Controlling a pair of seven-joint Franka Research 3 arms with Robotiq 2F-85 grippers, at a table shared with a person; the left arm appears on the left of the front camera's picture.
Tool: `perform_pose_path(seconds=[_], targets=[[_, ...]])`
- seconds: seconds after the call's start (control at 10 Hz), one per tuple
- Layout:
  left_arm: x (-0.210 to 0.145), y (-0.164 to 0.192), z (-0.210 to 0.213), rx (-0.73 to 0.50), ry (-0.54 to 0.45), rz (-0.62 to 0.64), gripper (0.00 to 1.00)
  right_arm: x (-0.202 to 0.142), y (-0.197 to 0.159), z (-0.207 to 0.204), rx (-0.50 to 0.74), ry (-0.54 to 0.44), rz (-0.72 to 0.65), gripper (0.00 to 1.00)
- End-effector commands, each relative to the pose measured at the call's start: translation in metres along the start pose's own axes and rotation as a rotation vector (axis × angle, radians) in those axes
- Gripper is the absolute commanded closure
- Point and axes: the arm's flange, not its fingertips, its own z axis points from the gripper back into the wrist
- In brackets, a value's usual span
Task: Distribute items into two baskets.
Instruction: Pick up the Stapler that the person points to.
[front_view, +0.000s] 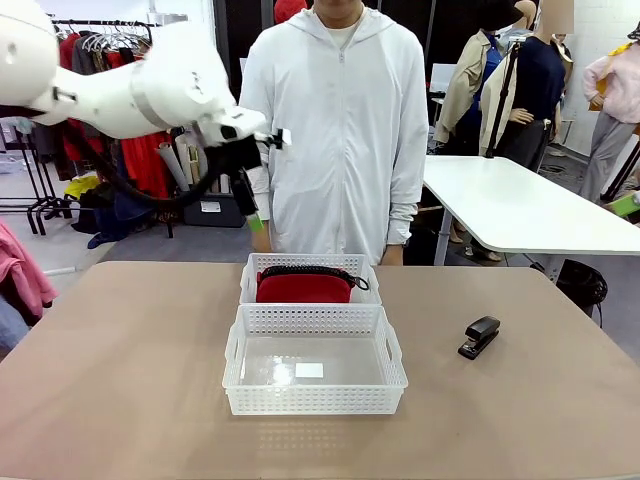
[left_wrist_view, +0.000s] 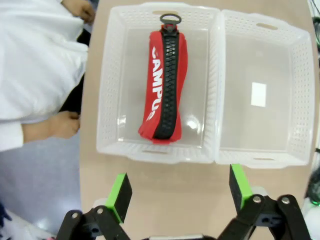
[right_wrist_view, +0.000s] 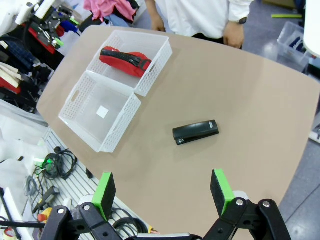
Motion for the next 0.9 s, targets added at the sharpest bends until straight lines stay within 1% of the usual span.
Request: perform_pose_path(seconds=[0.0, 0.1, 0.3, 0.4, 0.5, 0.8], targets=[[-0.034, -0.024, 0.027, 0.025, -0.119, 0.143, 0.00, 0.001, 0.002, 0.001, 0.004, -0.004, 0.005, 0.00], [-0.051, -0.039, 0.039, 0.043, -0.150, 0.222, 0.00, 0.001, 0.002, 0.001, 0.004, -0.004, 0.005, 0.00], [-0.082, -0.057, 0.047, 0.066, -0.138, 0.366, 0.00, 0.001, 0.002, 0.001, 0.004, -0.004, 0.005, 0.00], [-0.097, -0.066, 0.053, 0.066, -0.168, 0.421, 0.00, 0.001, 0.002, 0.001, 0.004, -0.004, 0.005, 0.00], [-0.116, -0.074, 0.060, 0.072, -0.200, 0.507, 0.00, 0.001, 0.002, 0.001, 0.004, -0.004, 0.005, 0.00], [-0.165, -0.095, 0.071, 0.075, -0.325, 0.654, 0.00, 0.001, 0.002, 0.001, 0.004, -0.004, 0.005, 0.00]])
